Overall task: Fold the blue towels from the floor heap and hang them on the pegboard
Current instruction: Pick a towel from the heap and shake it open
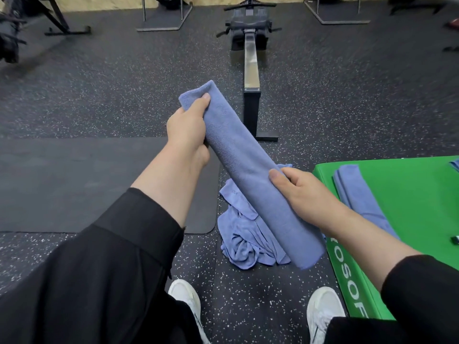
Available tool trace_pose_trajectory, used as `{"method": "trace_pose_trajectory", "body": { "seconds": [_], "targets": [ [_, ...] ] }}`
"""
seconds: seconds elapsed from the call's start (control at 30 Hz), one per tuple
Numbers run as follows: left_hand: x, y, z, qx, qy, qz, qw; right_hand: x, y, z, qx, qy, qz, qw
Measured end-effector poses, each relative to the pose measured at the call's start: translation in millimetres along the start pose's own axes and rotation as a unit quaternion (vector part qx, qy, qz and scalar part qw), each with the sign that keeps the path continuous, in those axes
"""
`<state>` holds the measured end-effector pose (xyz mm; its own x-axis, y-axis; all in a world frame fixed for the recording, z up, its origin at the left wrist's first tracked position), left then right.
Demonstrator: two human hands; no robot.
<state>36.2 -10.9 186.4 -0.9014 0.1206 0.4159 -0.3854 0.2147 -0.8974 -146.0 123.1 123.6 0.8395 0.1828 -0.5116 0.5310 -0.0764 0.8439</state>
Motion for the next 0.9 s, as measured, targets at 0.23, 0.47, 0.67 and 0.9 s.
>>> {"method": "trace_pose_trajectory", "body": {
  "seconds": [0.23,0.47,0.67,0.9],
  "targets": [
    [10.5,6.8,5.3,-0.018,-0.004,0.005,1.0,-27.9,-13.2,-32.9,0.081,0.148,0.055,0.984],
    [65.3,35.6,15.6,-0.059,0.025,-0.002,0.998,-112.0,-42.4,-82.4,0.098,0.086,0.115,0.985],
    [173.7,91.6,39.8,-0.149,0.15,0.03,0.977,-188.7,-117.8,-147.2,0.149,-0.06,0.181,0.97],
    [276.7,195.6,53.5,-0.192,0.221,0.158,0.943,-202.0,-226.2,-208.7,0.229,-0.163,0.237,0.93]
  ]
}}
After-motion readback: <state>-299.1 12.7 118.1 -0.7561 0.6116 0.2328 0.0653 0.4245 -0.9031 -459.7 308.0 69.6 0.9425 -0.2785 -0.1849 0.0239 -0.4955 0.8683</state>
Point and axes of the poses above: each hand's wrist, its own z-axis towards the middle knuckle, its own x-axis out of the palm, y = z × x, the point moved 4 cm from there along z, towards the middle knuckle, and after that the axes turned 15 degrees about y, right-handed, at the moved point
